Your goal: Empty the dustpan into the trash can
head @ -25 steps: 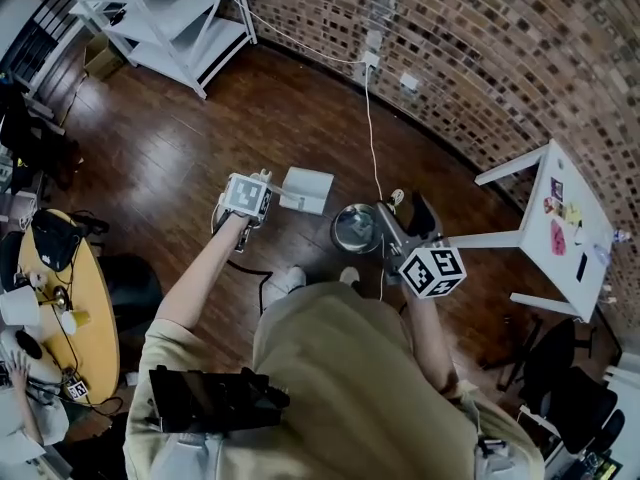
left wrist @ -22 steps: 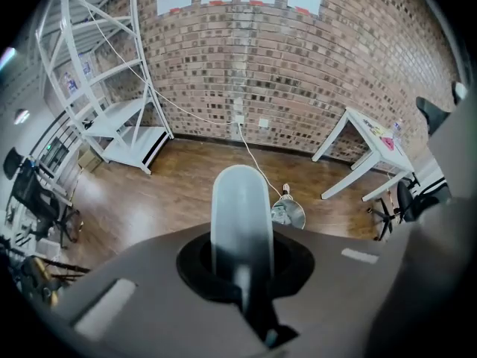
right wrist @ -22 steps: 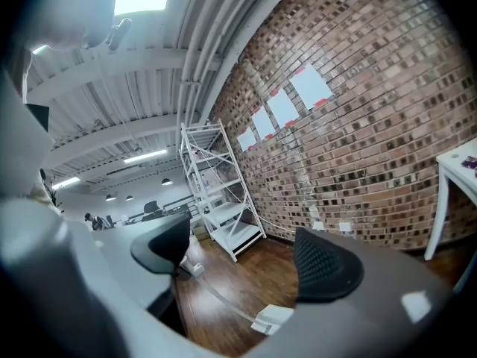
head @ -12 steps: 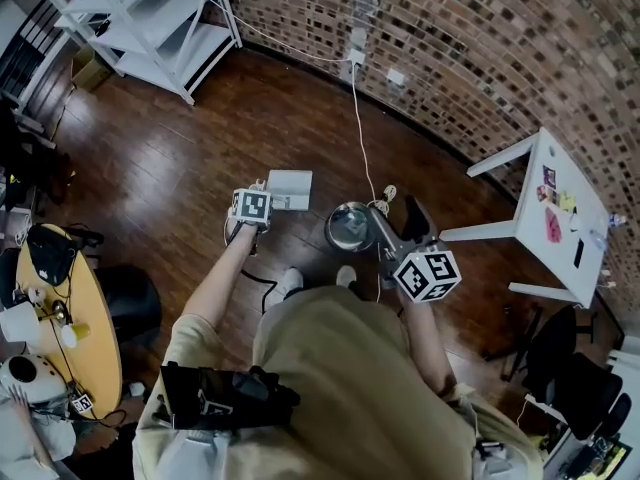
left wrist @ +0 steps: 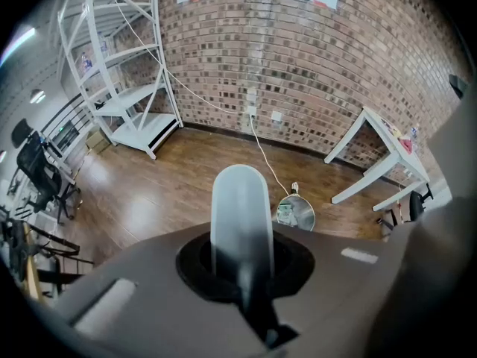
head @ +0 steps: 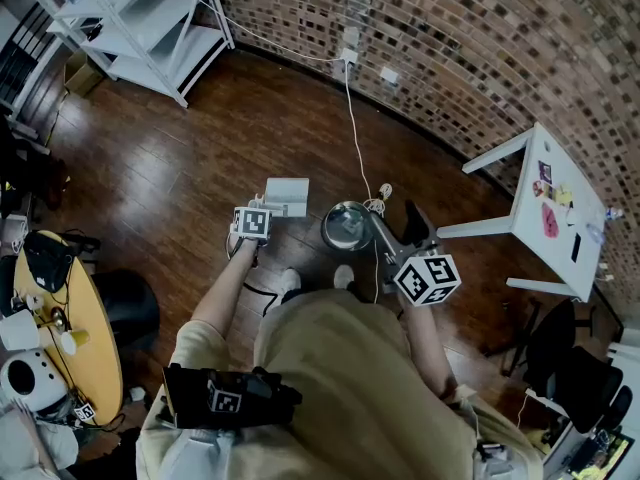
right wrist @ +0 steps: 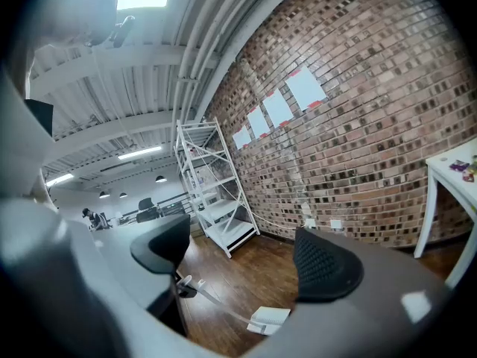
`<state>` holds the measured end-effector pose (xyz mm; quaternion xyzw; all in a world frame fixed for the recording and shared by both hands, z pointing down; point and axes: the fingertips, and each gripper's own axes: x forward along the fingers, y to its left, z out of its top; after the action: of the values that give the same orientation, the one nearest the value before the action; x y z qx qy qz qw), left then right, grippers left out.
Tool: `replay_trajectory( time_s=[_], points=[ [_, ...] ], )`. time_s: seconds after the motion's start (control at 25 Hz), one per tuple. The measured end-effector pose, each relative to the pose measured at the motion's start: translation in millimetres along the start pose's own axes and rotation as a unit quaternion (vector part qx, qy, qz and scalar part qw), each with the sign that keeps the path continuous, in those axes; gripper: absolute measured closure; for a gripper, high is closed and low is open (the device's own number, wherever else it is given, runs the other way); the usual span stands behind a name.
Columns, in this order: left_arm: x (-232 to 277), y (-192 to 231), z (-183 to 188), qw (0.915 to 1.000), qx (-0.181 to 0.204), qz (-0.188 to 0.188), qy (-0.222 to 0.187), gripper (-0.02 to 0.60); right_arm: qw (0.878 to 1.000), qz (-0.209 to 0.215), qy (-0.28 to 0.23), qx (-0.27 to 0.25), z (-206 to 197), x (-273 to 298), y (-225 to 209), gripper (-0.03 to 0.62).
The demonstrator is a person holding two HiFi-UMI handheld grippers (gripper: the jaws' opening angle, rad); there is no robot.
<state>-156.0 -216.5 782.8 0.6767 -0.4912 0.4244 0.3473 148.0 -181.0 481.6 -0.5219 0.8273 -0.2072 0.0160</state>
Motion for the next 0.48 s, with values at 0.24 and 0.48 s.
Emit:
replay_trajectory(
  time_s=[0.24,0.48],
  points=[
    [16.4,-18.4,-27.0,0.9995,0.008,-0.005,0.031,0.581,1.0,0.0,0.009,-0.004,-4.9,-1.2,1.8,0.169],
    [16.4,-30.5,-35.8,0.9991,0.0,-0.021,0.038,0.539,1.0,0.005,0.011,-0.005,-9.9,-0.8,5.5,0.169]
  ],
)
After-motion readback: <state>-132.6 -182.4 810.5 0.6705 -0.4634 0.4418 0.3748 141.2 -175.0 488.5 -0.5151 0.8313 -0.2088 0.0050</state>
